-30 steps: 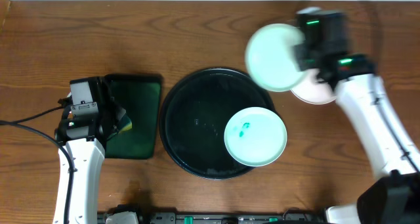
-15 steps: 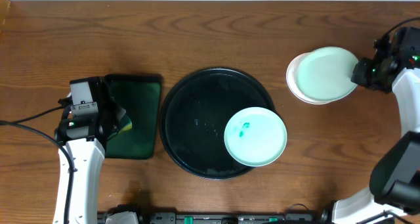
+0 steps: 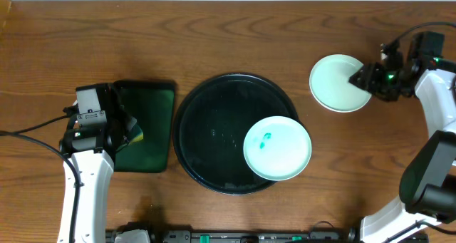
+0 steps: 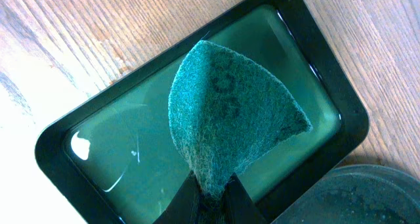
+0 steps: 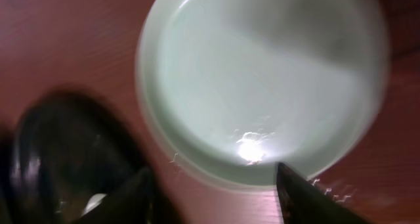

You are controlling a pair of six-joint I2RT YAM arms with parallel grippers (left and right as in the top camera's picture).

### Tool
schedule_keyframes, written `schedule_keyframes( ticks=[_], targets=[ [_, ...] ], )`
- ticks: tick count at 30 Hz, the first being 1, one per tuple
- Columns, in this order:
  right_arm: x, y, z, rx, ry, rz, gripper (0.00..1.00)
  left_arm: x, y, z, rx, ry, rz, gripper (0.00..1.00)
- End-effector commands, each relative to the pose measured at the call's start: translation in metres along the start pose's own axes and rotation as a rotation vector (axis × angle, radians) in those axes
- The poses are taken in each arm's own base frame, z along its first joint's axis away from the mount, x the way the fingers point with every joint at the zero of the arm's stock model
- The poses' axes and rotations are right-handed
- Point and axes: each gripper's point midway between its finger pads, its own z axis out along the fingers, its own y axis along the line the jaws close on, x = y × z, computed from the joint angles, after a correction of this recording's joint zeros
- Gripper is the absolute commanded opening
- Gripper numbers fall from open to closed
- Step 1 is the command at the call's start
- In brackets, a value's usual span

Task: Clean dirty plates on tray and stack at the side
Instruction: 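Lift the plate with the right gripper and stack it on the side plate, then drag the last plate to the tray center with the right gripper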

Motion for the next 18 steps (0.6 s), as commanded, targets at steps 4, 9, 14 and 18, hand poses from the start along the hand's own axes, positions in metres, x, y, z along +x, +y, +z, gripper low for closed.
schedule_keyframes(
  ticks=[4,9,14,18],
  targets=[
    [0.041,0.039,-0.040,0.102,0.044,0.022,0.68,-0.001,0.002,0.000,-0.003,-0.007,0.009,0.07],
    [0.083,0.028,-0.063,0.465,0.038,0.065,0.99,-0.001,0.002,0.000,-0.004,-0.006,0.009,0.08],
    [0.131,0.050,-0.032,0.494,0.112,-0.020,0.99,-0.001,0.002,0.000,-0.005,-0.004,0.009,0.08],
    [0.170,0.066,0.005,0.406,0.210,-0.093,0.94,-0.001,0.002,0.000,-0.006,-0.004,0.009,0.07]
  ],
)
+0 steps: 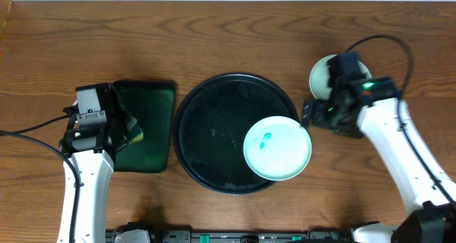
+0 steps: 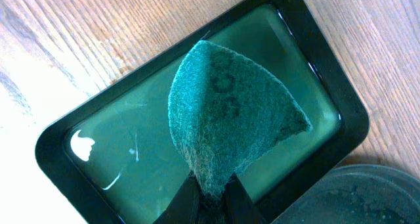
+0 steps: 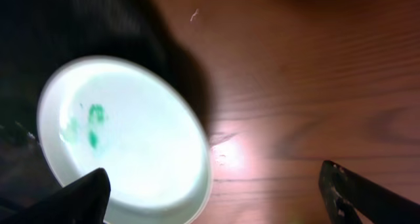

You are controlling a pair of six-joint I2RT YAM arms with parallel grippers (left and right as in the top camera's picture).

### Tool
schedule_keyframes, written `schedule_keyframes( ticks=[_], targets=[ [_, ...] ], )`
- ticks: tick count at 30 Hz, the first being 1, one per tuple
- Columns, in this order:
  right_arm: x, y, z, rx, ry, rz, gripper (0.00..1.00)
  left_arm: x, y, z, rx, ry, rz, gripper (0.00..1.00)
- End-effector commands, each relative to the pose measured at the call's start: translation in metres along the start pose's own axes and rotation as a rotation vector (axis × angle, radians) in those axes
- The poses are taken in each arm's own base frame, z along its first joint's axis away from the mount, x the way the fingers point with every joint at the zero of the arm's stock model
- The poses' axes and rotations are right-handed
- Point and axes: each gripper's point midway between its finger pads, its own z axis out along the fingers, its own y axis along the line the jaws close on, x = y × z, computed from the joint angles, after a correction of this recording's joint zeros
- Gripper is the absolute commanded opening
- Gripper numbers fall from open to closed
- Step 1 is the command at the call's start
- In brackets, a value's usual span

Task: Clean dirty plates on tray and stack at the side
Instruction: 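Drag the last plate to the tray center with the right gripper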

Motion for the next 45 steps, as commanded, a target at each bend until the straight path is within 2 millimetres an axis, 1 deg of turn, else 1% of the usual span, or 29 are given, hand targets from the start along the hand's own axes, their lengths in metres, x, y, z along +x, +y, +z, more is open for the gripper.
schedule_keyframes(
  ticks=[1,3,4,6,8,9,13,15,16,17,19,21,22,24,25,28,30,33,35,37,39,41,43,45],
  targets=[
    [0.025,0.011,0.022,-0.009,0.061,0.011,0.90,-0.001,0.002,0.000,-0.005,-0.005,0.009,0.07],
    [0.036,0.015,0.033,-0.016,0.082,0.022,0.84,-0.001,0.002,0.000,-0.005,-0.004,0.009,0.07],
    [0.040,0.016,0.038,-0.017,0.087,0.022,0.75,-0.001,0.002,0.000,-0.005,-0.005,0.009,0.07],
    [0.047,0.016,0.045,-0.011,0.097,0.032,0.70,-0.001,0.002,0.000,-0.005,-0.005,0.009,0.07],
    [0.052,0.014,0.052,-0.011,0.107,0.032,0.60,-0.001,0.002,0.000,-0.005,-0.005,0.009,0.07],
    [0.054,0.013,0.054,-0.010,0.110,0.034,0.59,-0.001,0.002,0.000,-0.005,-0.005,0.009,0.07],
    [0.064,0.007,0.067,0.004,0.127,0.073,0.61,-0.001,0.002,0.000,-0.005,-0.004,0.009,0.07],
    [0.067,0.005,0.074,0.002,0.126,0.078,0.59,-0.001,0.002,0.000,-0.005,-0.005,0.009,0.08],
    [0.068,0.005,0.076,0.000,0.125,0.081,0.55,-0.001,0.002,0.000,-0.005,-0.005,0.009,0.07],
    [0.068,0.005,0.078,-0.004,0.122,0.081,0.47,-0.001,0.002,0.000,-0.005,-0.005,0.009,0.08],
    [0.065,0.006,0.079,-0.012,0.112,0.079,0.34,-0.001,0.002,0.000,-0.005,-0.005,0.009,0.08],
    [0.061,0.010,0.079,-0.027,0.095,0.078,0.31,-0.001,0.002,0.000,-0.005,-0.005,0.009,0.08],
    [0.059,0.012,0.079,-0.036,0.087,0.078,0.26,-0.001,0.002,0.000,-0.005,-0.005,0.009,0.07],
    [0.055,0.018,0.079,-0.066,0.077,0.076,0.05,-0.001,0.002,0.000,-0.005,-0.005,0.009,0.07],
    [0.053,0.022,0.079,-0.087,0.073,0.074,0.01,-0.001,0.002,0.000,-0.005,-0.005,0.009,0.07],
    [0.044,0.043,0.076,-0.191,0.046,0.039,0.01,0.001,0.000,0.000,0.008,0.007,0.010,0.07],
    [0.036,0.059,0.072,-0.274,0.022,0.005,0.01,0.006,-0.007,0.000,0.045,0.037,0.027,0.08],
    [0.019,0.085,0.061,-0.402,-0.037,-0.042,0.01,0.016,-0.027,-0.003,0.155,0.088,0.118,0.07],
    [0.008,0.093,0.058,-0.435,-0.084,-0.054,0.01,0.022,-0.040,-0.006,0.226,0.114,0.158,0.07],
    [-0.003,0.099,0.058,-0.453,-0.129,-0.072,0.01,0.030,-0.060,-0.012,0.322,0.138,0.233,0.07],
    [-0.009,0.103,0.064,-0.463,-0.143,-0.074,0.01,0.039,-0.074,-0.017,0.380,0.152,0.274,0.07],
    [-0.011,0.105,0.075,-0.463,-0.131,-0.064,0.01,0.050,-0.084,-0.020,0.406,0.169,0.310,0.07],
    [-0.009,0.107,0.087,-0.469,-0.100,-0.058,0.01,0.065,-0.094,-0.024,0.426,0.191,0.357,0.07],
    [-0.002,0.113,0.098,-0.494,-0.057,-0.067,0.01,0.082,-0.103,-0.028,0.444,0.220,0.400,0.07]
  ],
)
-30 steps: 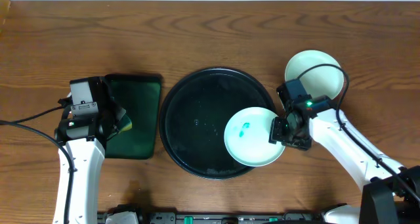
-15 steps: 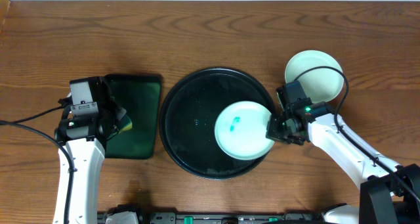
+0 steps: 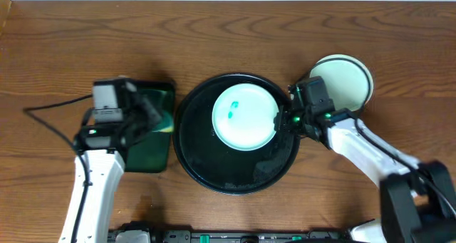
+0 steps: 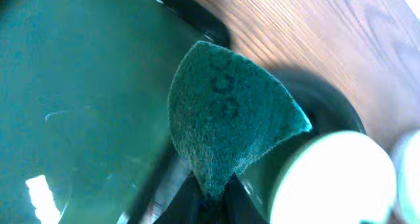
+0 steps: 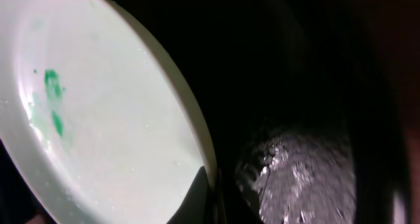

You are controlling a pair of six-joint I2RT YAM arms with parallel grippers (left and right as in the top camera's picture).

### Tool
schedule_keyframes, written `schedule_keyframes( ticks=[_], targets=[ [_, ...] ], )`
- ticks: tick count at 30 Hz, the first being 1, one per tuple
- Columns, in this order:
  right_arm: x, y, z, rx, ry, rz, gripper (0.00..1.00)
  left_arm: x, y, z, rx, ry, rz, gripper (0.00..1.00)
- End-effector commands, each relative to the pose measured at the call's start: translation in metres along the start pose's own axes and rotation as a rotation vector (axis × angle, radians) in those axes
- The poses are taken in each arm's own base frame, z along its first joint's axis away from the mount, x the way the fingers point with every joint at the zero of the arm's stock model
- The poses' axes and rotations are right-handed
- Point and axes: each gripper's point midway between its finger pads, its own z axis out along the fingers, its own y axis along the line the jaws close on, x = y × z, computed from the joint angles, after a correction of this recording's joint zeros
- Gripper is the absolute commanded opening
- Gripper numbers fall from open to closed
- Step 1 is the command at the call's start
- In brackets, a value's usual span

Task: Clean dirty plates on tray and stack at the side
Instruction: 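Drag the last plate to the tray center with the right gripper, then scrub the last plate with the sponge in the left gripper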

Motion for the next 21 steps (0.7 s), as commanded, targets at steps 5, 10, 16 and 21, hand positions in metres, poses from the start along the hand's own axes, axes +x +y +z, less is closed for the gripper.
schedule_keyframes(
  ticks=[5,10,16,21],
  targets=[
    [0.019,0.009,0.027,-0.021,0.078,-0.035,0.01,0.054,-0.051,0.016,0.093,0.147,0.133,0.07],
    [0.023,0.010,0.031,0.022,0.063,-0.070,0.01,0.087,-0.073,0.043,0.080,0.219,0.178,0.07],
    [0.024,0.010,0.033,0.052,0.049,-0.077,0.01,0.125,-0.097,0.086,0.036,0.208,0.321,0.08],
    [0.024,0.009,0.032,0.053,0.048,-0.075,0.01,0.136,-0.096,0.118,-0.034,0.157,0.344,0.07]
  ],
)
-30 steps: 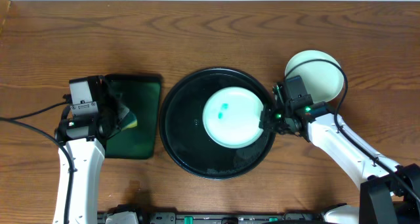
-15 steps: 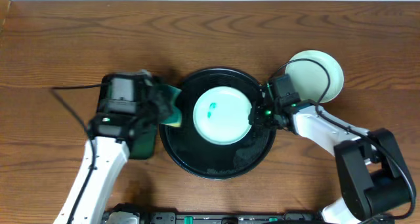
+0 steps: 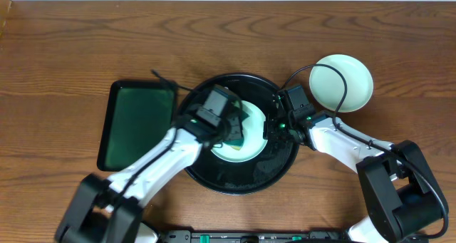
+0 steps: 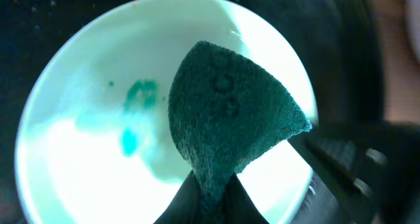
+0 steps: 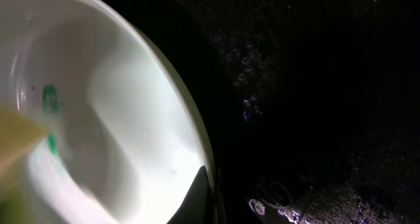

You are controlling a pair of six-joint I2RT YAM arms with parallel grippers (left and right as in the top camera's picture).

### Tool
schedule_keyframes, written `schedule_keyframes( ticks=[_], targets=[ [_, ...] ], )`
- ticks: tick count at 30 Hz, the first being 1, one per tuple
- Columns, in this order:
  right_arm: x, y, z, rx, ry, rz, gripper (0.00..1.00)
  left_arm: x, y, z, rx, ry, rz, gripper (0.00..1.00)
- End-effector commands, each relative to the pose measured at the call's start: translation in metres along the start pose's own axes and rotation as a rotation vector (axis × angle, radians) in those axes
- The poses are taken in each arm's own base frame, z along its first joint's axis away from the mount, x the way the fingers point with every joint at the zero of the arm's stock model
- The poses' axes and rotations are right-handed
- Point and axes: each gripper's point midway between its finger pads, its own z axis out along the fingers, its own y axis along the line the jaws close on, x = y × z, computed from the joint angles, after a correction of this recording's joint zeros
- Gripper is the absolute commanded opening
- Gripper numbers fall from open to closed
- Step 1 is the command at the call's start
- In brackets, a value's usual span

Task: Clean dirty plates on tray and stack at the side
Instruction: 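Scrub the last plate with the sponge in the left gripper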

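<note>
The dirty white plate [image 3: 254,140] with a green stain [image 4: 138,96] lies in the round black tray [image 3: 285,161]. My left gripper [image 4: 210,194] is shut on a green sponge [image 4: 230,112], which hangs over the plate's middle beside the stain. Whether the sponge touches the plate cannot be told. My right gripper [image 5: 211,191] is shut on the plate's right rim [image 5: 190,119], one finger inside and one outside. In the overhead view the left gripper [image 3: 231,129] covers much of the plate and the right gripper [image 3: 269,127] sits at its edge.
A clean white plate [image 3: 342,83] rests on the wooden table behind and to the right of the round tray. A rectangular black tray with green liquid [image 3: 135,125] stands to the left. A cable loops over the clean plate.
My left gripper has gone with the sponge from the rectangular tray's right edge to a place over the dirty plate. The right gripper still grips the plate's rim.
First the dirty plate lay at the round tray's front right, my right gripper open by the clean plate, my left holding the sponge over the rectangular tray. Then the right gripper neared the dirty plate. Later it gripped the rim, the plate shifted back; now the sponge is above it.
</note>
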Motion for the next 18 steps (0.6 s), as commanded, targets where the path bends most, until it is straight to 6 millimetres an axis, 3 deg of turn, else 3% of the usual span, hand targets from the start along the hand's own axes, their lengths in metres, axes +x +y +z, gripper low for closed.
schedule_keyframes(
  ticks=[1,4,8,12,18],
  targets=[
    [0.000,0.004,0.001,0.008,-0.006,-0.007,0.01,-0.004,0.014,0.019,-0.106,-0.061,-0.011,0.07],
    [0.001,0.003,0.001,0.010,-0.003,-0.007,0.01,-0.004,0.030,0.034,-0.189,-0.079,-0.003,0.08],
    [0.001,0.003,0.001,0.010,-0.003,-0.007,0.01,-0.013,0.070,0.038,-0.401,-0.162,0.019,0.07],
    [0.002,0.003,0.001,0.012,0.001,-0.006,0.01,-0.030,0.101,0.021,-0.599,-0.280,0.051,0.07],
    [0.004,0.001,0.001,0.020,0.011,-0.017,0.01,-0.060,0.115,-0.018,-0.750,-0.435,0.110,0.07]
  ],
)
